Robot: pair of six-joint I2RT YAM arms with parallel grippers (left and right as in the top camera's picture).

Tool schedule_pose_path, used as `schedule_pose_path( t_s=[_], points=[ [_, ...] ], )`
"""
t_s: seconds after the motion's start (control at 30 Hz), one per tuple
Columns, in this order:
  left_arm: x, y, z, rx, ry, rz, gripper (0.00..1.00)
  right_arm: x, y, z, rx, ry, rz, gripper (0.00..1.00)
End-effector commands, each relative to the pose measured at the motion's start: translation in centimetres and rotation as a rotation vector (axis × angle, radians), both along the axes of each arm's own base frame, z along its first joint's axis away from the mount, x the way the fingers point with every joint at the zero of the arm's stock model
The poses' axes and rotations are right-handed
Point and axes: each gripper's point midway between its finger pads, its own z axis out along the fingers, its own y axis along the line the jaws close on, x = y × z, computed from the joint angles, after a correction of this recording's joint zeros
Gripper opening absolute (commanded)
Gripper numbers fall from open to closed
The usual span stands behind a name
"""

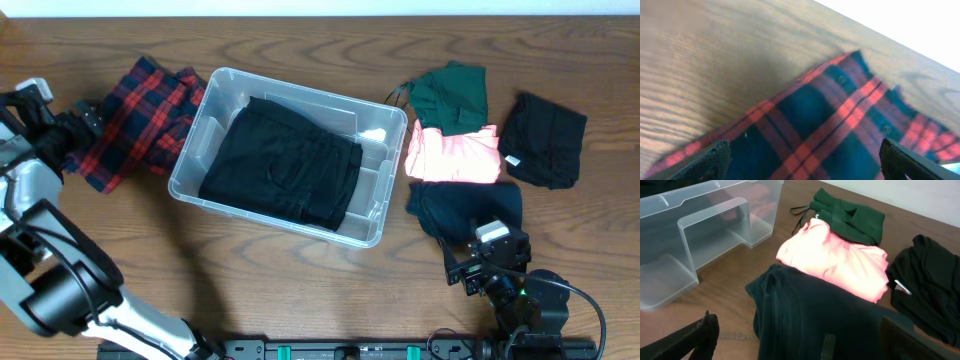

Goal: Pack container
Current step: 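Grasp the edge of the red plaid shirt with the left gripper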

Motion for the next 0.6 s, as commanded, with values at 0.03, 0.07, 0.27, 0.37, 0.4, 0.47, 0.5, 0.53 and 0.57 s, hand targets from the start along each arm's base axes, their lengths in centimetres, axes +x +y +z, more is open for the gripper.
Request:
schedule_pose_path(
  t_s=[0.03, 0.07, 0.27, 0.37, 0.4, 0.47, 0.5, 0.53, 0.57],
  points=[
    [0.5, -0.7, -4.7, -0.02, 0.073, -0.024, 0.95, 0.1, -0.3, 0.0, 0.008, 0.0, -0.021, 0.99],
    [0.5, -0.9, -5.3, -0.026, 0.082, -0.027, 0.94, 0.1, -0.3, 0.0, 0.008, 0.0, -0.021, 0.99],
    [-0.2, -1.9, -7.9, -0.078, 0.151, -0.035, 0.89, 0.1, -0.3, 0.0, 0.008, 0.0, -0.021, 0.99],
    [-1.8, -1.9, -9.4, -0.106, 0.249, 0.016, 0.83, 0.1, -0.3, 0.0, 0.008, 0.0, -0.021, 0.99],
    [-2.7, -1.8, -10.1, -0.124, 0.3, 0.058, 0.82, 0.1, -0.3, 0.0, 0.008, 0.0, -0.021, 0.99],
    [-4.2, -1.8, -11.2, -0.159, 0.382, 0.126, 0.82, 0.1, -0.3, 0.0, 0.008, 0.0, -0.021, 0.99],
    [-4.9, -2.0, -11.6, -0.18, 0.417, 0.149, 0.81, 0.1, -0.3, 0.0, 0.008, 0.0, -0.021, 0.99],
    [-5.5, -2.3, -11.9, -0.205, 0.449, 0.169, 0.8, 0.1, -0.3, 0.0, 0.008, 0.0, -0.021, 0.99],
    [-6.2, -2.7, -12.3, -0.24, 0.484, 0.194, 0.79, 0.1, -0.3, 0.0, 0.008, 0.0, -0.021, 0.99]
  ],
)
